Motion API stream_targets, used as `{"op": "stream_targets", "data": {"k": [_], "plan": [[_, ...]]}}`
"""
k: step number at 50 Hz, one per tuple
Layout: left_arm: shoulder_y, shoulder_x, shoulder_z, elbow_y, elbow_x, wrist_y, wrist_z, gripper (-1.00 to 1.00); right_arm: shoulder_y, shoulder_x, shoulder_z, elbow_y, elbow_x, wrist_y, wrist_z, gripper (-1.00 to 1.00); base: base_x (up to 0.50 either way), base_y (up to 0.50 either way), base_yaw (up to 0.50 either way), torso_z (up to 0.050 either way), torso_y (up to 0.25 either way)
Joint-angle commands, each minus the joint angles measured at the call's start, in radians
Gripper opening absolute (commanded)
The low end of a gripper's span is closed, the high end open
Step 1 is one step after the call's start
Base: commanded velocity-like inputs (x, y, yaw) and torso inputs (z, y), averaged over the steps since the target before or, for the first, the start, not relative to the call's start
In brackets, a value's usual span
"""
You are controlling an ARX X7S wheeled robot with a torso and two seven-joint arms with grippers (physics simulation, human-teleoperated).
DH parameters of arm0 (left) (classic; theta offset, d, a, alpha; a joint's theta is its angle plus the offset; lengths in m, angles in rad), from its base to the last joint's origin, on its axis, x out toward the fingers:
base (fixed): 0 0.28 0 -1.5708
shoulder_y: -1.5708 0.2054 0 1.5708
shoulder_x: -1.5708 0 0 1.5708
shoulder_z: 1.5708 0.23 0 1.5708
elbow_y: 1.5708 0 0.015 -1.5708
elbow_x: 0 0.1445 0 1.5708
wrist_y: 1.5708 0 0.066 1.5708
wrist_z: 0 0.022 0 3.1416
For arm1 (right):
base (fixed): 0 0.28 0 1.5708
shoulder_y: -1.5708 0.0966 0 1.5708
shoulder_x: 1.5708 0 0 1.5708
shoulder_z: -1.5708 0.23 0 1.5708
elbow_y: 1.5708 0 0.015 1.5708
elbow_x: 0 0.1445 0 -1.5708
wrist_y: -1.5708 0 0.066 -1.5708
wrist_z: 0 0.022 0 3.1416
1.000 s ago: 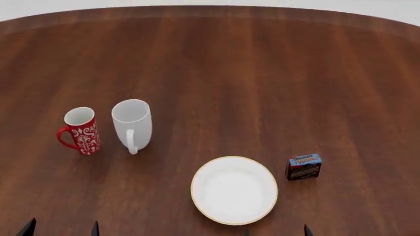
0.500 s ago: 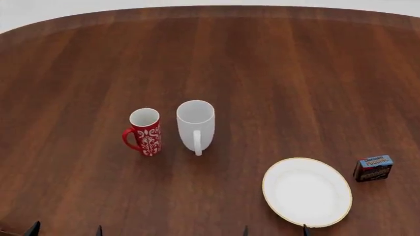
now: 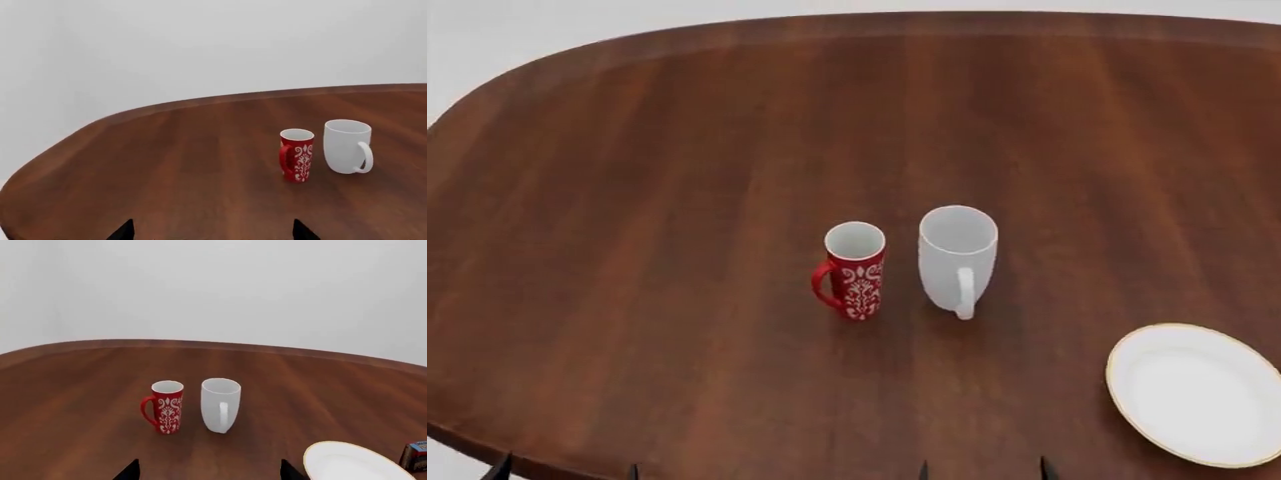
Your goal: Put the white mug on the plate.
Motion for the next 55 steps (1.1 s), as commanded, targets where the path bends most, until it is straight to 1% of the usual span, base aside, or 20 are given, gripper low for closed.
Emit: {"op": "stream_targets", "data": {"k": [1, 6, 7, 12, 55], "plan": [[0.0, -0.006, 0.009, 0.001, -0.005, -0.001, -0.007, 1.0, 0.0, 0.007, -0.012, 0.004, 0.002, -0.004, 0.005, 1.0, 0.0, 0.5, 0.0, 0.0, 0.0], [-0.003, -0.008, 0.012, -0.006, -0.008, 0.002, -0.01, 1.0, -0.001, 0.008, -0.011, 0.006, 0.005, -0.021, 0.011, 1.0, 0.0, 0.46, 0.0, 0.0, 0.0], [-0.002, -0.008, 0.013, -0.005, -0.007, 0.001, -0.01, 1.0, 0.004, 0.003, 0.0, 0.006, 0.023, 0.001, 0.016, 1.0, 0.0, 0.0, 0.0, 0.0, 0.0], [0.0, -0.012, 0.015, -0.001, -0.011, -0.001, -0.011, 1.0, -0.002, 0.008, -0.002, 0.004, 0.019, -0.032, 0.018, 1.0, 0.06, -0.02, 0.0, 0.0, 0.0], [-0.006, -0.028, 0.039, 0.0, -0.021, -0.006, -0.045, 1.0, -0.003, 0.04, -0.031, -0.029, 0.01, -0.011, 0.059, 1.0, 0.5, -0.03, 0.0, 0.0, 0.0]]}}
